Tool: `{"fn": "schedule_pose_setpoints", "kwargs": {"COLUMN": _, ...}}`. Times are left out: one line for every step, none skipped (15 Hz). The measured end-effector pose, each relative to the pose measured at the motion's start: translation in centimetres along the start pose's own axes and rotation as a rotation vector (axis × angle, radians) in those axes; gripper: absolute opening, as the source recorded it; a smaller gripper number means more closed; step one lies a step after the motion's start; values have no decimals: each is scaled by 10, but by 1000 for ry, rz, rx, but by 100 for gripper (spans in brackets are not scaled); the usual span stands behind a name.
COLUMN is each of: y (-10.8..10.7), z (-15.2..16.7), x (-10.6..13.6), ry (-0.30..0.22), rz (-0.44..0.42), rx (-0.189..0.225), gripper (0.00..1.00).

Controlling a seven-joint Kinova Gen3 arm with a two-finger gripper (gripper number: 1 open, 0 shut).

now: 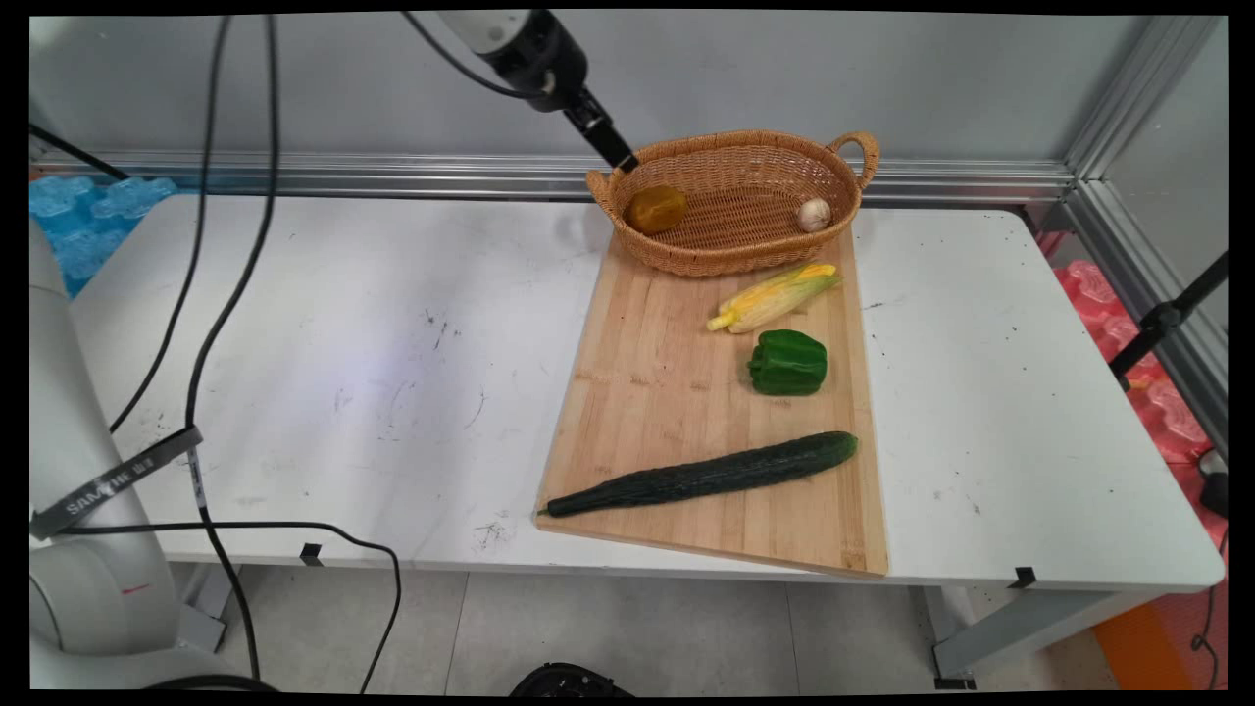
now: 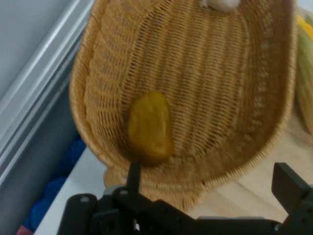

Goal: Pick up the potato from the vegetable basket

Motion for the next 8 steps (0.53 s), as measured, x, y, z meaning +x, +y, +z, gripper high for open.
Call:
{"fn": "schedule_pose_setpoints", "kwargs": {"y": -2, "z": 10, "x": 4, "ry": -1, "rz": -2, "rx": 4, "gripper": 100}}
{"fn": "schedule_pose_setpoints", "kwargs": {"y": -3, "z": 17, "x": 6, "ry": -2, "rz": -4, "rx": 7, "gripper": 100}}
{"fn": "schedule_pose_setpoints", "kwargs": {"y": -5, "z": 27, "x": 10, "ry": -3, "rz": -6, "rx": 11, "gripper": 100}}
{"fn": "schedule_pose_setpoints", "kwargs": {"y": -7, "z": 39, "x": 13, "ry": -7, "rz": -10, "rx": 16, "gripper": 100}}
{"fn": "schedule_pose_setpoints", "kwargs": {"y": -9, "z": 51, "x": 17, "ry": -11, "rz": -11, "rx": 20, "gripper": 100}}
{"fn": "schedule_pose_setpoints", "kwargs": {"y": -10, "z": 62, "x": 19, "ry": -17, "rz": -14, "rx": 23, "gripper": 100}}
{"fn": "schedule_pose_setpoints", "kwargs": {"y": -11, "z": 69, "x": 20, "ry": -21, "rz": -16, "rx": 26, "gripper": 100}}
{"fn": "schedule_pose_setpoints", "kwargs": {"y": -12, "z": 80, "x": 23, "ry": -26, "rz": -19, "rx": 29, "gripper": 100}}
